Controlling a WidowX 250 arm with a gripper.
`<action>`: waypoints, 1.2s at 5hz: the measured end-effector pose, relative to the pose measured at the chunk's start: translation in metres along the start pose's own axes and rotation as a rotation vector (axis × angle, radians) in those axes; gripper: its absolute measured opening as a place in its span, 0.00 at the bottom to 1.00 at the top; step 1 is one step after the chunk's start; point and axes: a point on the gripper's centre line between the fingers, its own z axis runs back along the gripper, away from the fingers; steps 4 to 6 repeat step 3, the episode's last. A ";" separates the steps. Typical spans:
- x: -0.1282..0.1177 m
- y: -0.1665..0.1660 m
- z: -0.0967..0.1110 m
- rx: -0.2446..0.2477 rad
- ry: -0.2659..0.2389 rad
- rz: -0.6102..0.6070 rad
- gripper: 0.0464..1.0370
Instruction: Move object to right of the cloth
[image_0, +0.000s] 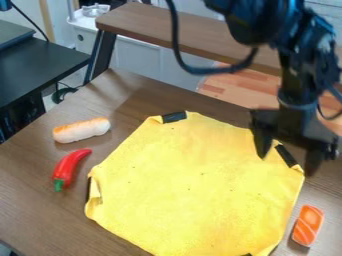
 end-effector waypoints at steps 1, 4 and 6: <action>-0.022 0.029 0.032 0.181 0.160 -0.057 0.96; -0.062 0.061 0.129 0.235 0.337 -0.173 0.96; -0.062 0.061 0.129 0.235 0.337 -0.173 0.96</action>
